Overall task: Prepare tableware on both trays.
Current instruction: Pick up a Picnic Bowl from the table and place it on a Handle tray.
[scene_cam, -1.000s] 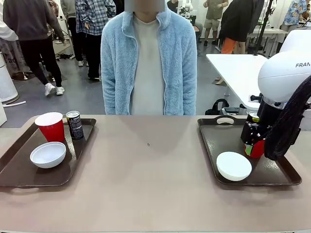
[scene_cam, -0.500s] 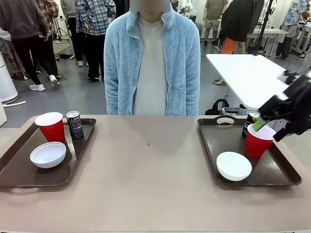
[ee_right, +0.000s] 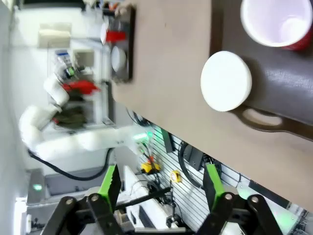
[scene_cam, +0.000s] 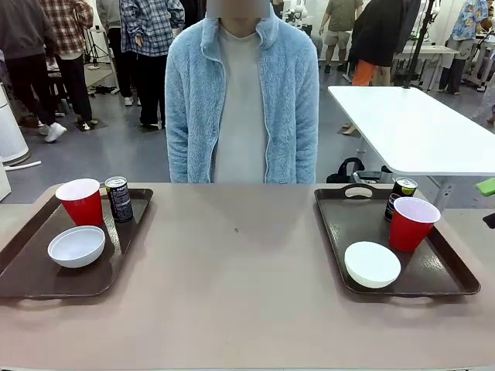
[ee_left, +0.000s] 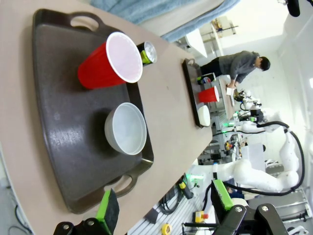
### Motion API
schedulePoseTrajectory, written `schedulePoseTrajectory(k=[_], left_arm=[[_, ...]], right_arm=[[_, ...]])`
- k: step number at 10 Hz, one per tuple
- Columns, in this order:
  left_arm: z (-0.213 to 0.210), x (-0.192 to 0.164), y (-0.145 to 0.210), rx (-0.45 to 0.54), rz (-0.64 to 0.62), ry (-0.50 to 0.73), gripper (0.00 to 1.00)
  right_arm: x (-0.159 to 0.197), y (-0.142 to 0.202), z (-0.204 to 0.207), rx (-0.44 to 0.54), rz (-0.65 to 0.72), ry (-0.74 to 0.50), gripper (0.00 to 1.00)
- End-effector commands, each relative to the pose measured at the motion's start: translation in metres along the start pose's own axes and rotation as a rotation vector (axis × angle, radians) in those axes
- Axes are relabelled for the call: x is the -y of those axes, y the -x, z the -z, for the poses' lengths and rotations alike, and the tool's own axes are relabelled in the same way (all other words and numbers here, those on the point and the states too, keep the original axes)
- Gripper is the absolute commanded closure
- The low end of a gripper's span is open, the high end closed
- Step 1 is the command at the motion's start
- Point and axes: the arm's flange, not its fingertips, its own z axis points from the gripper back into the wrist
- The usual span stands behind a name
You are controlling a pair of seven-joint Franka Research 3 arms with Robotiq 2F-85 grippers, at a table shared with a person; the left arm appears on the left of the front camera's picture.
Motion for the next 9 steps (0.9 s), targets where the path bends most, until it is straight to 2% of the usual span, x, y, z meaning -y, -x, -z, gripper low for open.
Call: schedulePoseTrajectory(k=[1,4,5,9], left_arm=[[0.000,0.003,0.003,0.007,0.001,0.010,0.00],[0.000,0.003,0.003,0.007,0.001,0.010,0.00],[0.000,0.003,0.003,0.007,0.001,0.010,0.00],[0.000,0.003,0.003,0.007,0.001,0.010,0.00]], right_arm=[[0.027,-0.013,-0.019,0.047,0.061,-0.079,0.12],[0.060,-0.003,-0.043,0.079,0.101,-0.126,0.12],[0.047,-0.002,-0.027,0.067,0.103,-0.079,0.12],[0.047,-0.002,-0.027,0.067,0.103,-0.079,0.12]])
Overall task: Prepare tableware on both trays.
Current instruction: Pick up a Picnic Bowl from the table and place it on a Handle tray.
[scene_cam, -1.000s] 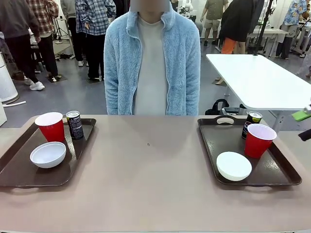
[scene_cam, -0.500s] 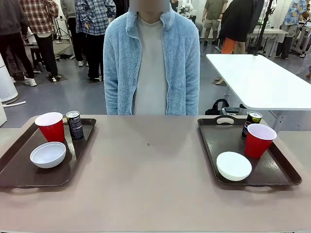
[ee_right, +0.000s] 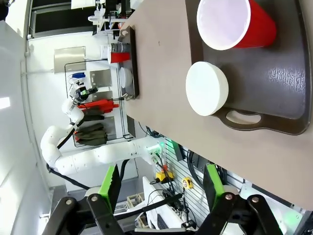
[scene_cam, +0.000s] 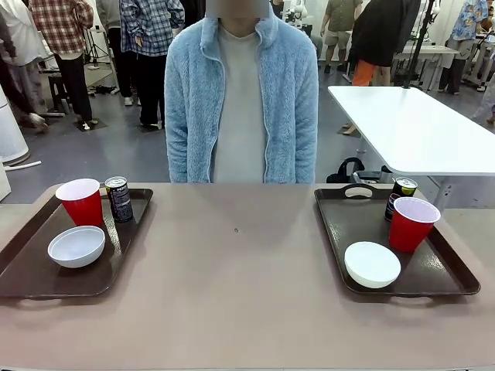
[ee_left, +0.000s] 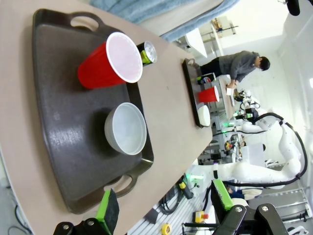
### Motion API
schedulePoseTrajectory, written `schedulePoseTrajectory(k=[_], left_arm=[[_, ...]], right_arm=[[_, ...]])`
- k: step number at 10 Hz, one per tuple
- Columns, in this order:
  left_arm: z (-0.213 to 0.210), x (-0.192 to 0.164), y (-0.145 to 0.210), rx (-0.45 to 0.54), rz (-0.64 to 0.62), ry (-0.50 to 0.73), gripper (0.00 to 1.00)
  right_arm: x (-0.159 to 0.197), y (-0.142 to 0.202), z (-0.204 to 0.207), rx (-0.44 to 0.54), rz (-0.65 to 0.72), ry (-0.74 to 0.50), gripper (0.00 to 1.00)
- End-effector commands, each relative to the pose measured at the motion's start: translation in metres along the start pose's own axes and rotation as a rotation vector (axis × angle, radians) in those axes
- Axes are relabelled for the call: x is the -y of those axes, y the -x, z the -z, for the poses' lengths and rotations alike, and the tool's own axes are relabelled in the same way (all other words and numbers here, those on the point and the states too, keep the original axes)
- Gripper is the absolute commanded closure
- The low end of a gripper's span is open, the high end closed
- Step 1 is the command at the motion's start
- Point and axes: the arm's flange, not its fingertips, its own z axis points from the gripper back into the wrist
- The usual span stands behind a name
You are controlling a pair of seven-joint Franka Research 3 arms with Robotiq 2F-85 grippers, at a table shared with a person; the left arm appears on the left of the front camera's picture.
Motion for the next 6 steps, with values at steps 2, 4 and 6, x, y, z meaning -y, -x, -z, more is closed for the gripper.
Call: schedulePoseTrajectory(k=[2,4,6], left_arm=[[-0.0002,0.0034,0.0027,0.007,0.001,0.010,0.00],[-0.0002,0.0034,0.0027,0.007,0.001,0.010,0.00],[-0.0002,0.0034,0.0027,0.007,0.001,0.010,0.00]], right_arm=[[-0.0008,0.0033,0.0003,0.018,-0.006,-0.013,0.12],[-0.0008,0.0033,0.0003,0.018,-0.006,-0.013,0.12],[-0.0008,0.0033,0.0003,0.018,-0.006,-0.013,0.12]])
